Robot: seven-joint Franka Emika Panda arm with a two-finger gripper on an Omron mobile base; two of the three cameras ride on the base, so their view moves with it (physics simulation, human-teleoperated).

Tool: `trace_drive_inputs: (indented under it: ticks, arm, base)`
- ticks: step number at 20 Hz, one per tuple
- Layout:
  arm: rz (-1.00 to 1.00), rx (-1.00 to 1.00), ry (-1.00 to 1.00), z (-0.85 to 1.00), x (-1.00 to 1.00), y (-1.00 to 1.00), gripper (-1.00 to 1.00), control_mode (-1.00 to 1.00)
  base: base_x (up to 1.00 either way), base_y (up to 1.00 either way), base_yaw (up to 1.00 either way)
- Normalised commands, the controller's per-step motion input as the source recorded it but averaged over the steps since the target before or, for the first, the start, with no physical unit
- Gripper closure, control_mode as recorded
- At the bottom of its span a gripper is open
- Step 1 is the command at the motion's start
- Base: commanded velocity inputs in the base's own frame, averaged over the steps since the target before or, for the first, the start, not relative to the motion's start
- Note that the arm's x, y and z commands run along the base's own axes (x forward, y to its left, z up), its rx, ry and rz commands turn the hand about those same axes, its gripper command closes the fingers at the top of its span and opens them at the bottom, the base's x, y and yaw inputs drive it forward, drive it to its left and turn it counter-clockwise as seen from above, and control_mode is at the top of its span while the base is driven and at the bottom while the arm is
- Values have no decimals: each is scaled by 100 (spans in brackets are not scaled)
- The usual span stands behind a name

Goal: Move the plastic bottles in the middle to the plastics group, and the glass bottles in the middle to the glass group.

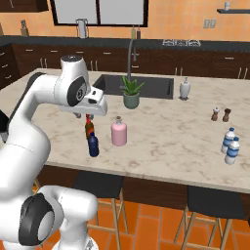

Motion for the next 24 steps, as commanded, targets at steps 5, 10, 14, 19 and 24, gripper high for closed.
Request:
trace_drive_inputs:
  ticks: [5,10,14,19,24]
  arm:
    - [0,-6,-9,-33,-13,15,-100,-100]
    - [0,-9,6,-70,4,50,-100,-100]
    - [0,-1,-4,-72,12,8,-100,-100]
    - [0,0,-9,-37,45,-1,-100,-100]
    - [2,4,0,-16,72,0,-100,-100]
  base:
    - [0,0,0]
    - [0,0,0]
    - [0,0,0]
    - [0,0,0]
    - [0,0,0]
